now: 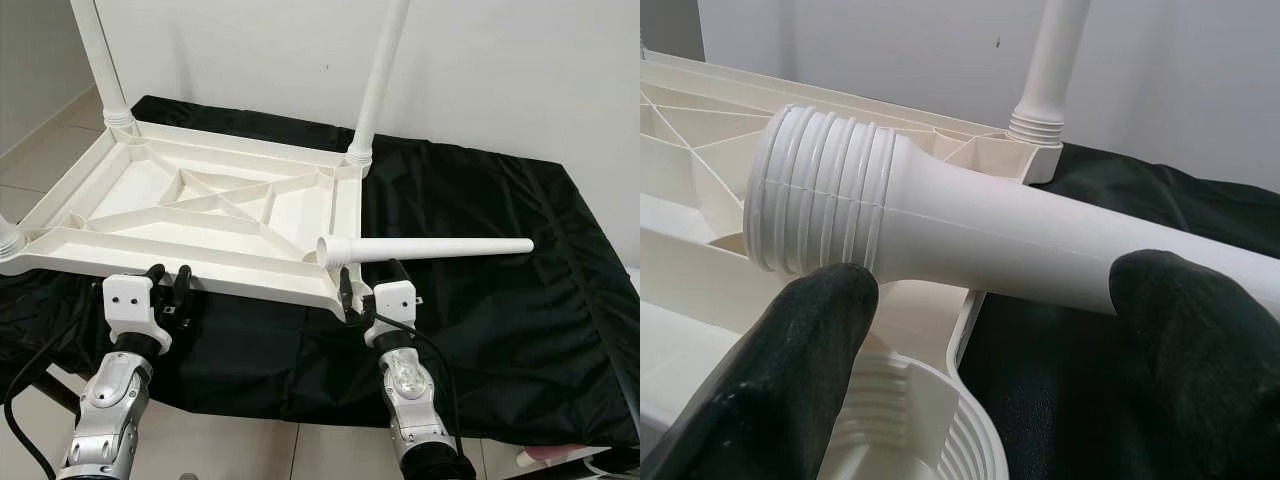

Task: Building children table

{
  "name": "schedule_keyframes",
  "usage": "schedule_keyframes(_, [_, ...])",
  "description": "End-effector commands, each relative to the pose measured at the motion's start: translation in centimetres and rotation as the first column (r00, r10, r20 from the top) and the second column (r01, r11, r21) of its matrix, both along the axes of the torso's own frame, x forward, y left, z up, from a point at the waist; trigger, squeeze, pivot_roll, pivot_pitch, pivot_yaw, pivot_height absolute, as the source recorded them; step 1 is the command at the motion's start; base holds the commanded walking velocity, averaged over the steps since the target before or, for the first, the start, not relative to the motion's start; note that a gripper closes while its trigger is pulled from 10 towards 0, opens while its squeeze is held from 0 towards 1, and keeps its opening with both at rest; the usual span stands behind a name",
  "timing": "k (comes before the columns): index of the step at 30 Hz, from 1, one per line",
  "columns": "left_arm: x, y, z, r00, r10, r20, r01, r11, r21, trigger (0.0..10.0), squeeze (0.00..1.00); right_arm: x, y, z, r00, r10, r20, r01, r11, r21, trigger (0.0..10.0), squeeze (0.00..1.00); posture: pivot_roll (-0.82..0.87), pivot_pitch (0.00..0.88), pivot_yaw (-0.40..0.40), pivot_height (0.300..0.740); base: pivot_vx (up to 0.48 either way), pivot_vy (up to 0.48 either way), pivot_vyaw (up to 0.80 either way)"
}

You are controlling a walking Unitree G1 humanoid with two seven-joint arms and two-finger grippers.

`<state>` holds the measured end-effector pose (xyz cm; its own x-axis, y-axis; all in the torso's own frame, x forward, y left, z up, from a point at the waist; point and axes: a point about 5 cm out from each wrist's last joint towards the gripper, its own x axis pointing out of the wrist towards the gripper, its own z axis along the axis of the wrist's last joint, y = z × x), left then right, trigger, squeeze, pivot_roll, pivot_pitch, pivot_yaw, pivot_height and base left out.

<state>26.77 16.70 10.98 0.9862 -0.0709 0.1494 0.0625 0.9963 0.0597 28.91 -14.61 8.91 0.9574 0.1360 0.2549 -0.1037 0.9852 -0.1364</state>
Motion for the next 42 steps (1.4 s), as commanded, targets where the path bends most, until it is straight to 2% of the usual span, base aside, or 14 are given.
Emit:
schedule_keyframes(1, [0.03, -0.06, -0.14, 0.999, 0.051, 0.0, -0.051, 0.999, -0.002, 10.0, 0.0, -0.05, -0.18, -0.23, 1.0, -0.004, -0.009, 0.004, 1.0, -0.014, 10.0, 0.0, 0.04, 0.004, -0.089, 0.74, 0.0, 0.0, 0.0])
schedule_keyframes(34, [-0.18, -0.13, -0.25, 0.999, 0.045, -0.001, -0.045, 0.999, -0.01, 10.0, 0.0, -0.05, -0.29, -0.11, 1.0, 0.002, -0.002, -0.002, 1.0, -0.024, 10.0, 0.0, 0.04, 0.007, -0.093, 0.74, 0.0, 0.0, 0.0])
schedule_keyframes(42, [-0.19, -0.54, 0.01, 1.0, 0.01, 0.011, -0.01, 1.0, 0.007, 10.0, 0.0, -0.04, -0.3, -0.11, 1.0, 0.0, -0.004, 0.0, 1.0, -0.025, 10.0, 0.0, 0.04, 0.01, -0.093, 0.74, 0.0, 0.0, 0.0])
